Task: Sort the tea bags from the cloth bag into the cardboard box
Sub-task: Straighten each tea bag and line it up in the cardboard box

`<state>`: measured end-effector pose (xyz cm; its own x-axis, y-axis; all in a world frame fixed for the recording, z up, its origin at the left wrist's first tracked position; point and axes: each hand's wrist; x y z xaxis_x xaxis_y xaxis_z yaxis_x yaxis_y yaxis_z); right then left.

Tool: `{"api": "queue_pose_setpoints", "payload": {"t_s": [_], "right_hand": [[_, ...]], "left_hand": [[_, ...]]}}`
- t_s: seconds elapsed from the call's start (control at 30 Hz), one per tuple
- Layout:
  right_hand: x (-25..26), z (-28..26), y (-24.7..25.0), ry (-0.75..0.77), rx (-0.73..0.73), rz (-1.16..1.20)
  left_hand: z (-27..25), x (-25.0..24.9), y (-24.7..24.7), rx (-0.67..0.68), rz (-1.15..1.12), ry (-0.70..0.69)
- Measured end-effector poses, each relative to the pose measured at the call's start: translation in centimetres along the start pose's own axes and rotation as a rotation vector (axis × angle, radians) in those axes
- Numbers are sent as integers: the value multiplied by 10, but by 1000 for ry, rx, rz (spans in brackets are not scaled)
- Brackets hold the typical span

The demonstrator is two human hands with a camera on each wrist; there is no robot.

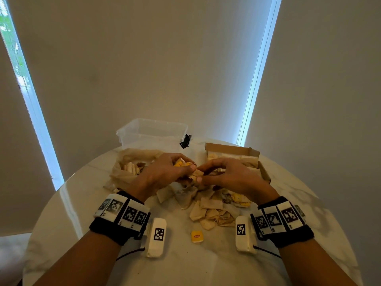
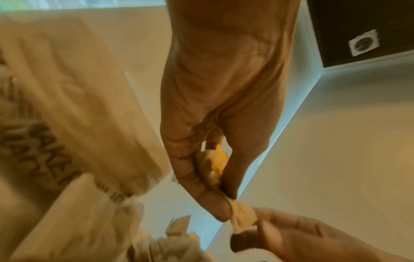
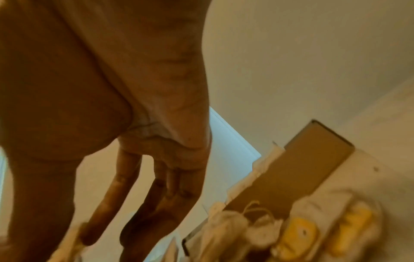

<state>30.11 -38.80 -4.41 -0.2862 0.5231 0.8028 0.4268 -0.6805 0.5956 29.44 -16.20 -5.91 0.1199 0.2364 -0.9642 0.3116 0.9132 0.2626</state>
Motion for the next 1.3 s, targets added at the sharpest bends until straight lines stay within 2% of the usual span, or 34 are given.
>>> {"api": "queue_pose_setpoints", "payload": {"t_s": [0.1, 0.17, 0.3, 0.4, 0.53, 0.6, 0.67, 0.8, 0.87, 0.97, 1.03, 1.13, 1.3], "right_hand": [[3, 3, 1, -18, 19, -358], [6, 10, -6, 30, 50, -593], [11, 26, -17, 208, 302, -1018], [12, 35, -21, 187, 370, -1111], [15, 34, -18, 196, 340, -1060], [20, 28, -7, 149, 284, -959], [26, 18, 6, 109, 195, -753], [24, -3, 21, 103, -20, -39], [17, -7, 19, 60, -34, 243], [6, -6, 13, 80, -35, 582], [0, -2, 10, 96, -28, 699], [-9, 3, 6, 80, -47, 731], [-12, 2, -4, 11, -78, 716]], "left_hand": [[-2, -4, 13, -94, 52, -16], [-2, -6, 19, -131, 105, -13], [-3, -7, 22, -148, 137, 5], [-2, -3, 22, -143, 139, 6], [-5, 0, 20, -103, 165, 5], [-7, -1, 19, -98, 190, 9], [-9, -2, 19, -94, 221, -3], [-9, -4, 13, -69, 211, 5], [-6, -3, 11, -69, 198, 24], [-6, -3, 8, -45, 228, 50], [-6, -6, 6, -2, 233, 74], [-6, -14, -4, 80, 225, 156], [-11, -18, -10, 96, 43, 119]]}}
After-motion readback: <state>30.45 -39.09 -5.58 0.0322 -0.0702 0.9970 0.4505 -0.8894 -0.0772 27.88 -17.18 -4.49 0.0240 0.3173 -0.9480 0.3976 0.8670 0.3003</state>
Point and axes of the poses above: each hand's wrist, its own z-axis towards the middle knuckle, its own y-axis out of the back of the hand, x = y × z, and after that the axes turned 9 degrees about x, right-handed
